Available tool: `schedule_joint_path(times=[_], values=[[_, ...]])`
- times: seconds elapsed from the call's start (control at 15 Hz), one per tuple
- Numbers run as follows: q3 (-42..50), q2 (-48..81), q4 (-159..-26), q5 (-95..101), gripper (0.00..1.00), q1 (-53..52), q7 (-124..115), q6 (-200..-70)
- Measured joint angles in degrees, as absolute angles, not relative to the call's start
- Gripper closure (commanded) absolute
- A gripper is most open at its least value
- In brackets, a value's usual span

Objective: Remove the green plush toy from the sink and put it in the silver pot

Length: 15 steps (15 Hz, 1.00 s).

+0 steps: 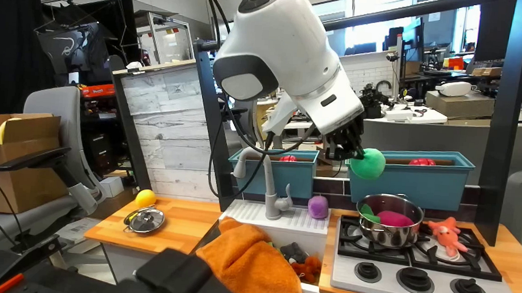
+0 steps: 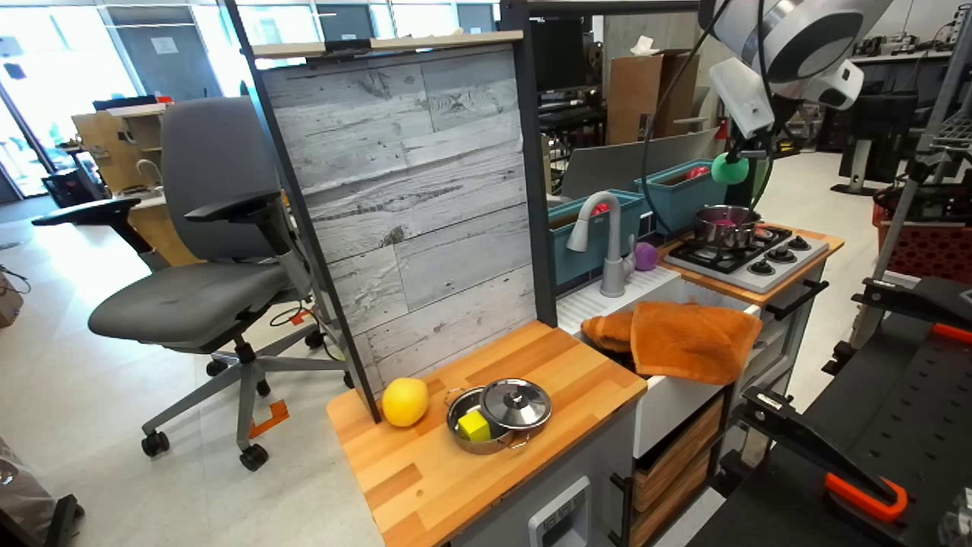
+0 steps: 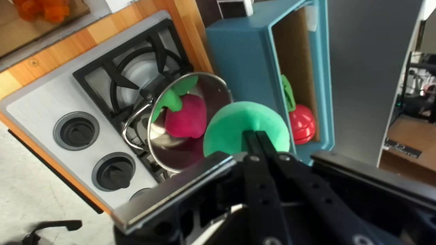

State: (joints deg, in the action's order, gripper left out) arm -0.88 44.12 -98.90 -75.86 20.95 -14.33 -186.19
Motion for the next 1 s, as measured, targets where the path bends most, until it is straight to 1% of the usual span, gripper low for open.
schedule_joint_path(times=[0.33, 0.6, 1.0], values=[[12.4, 52.5, -96.7, -75.5, 1.00, 12.0, -33.5, -185.7], [22.9, 56.9, -95.3, -72.4, 1.00, 5.2, -49.0, -181.0], [27.7, 60.7, -86.5, -68.7, 1.00, 2.2, -59.6, -179.0]])
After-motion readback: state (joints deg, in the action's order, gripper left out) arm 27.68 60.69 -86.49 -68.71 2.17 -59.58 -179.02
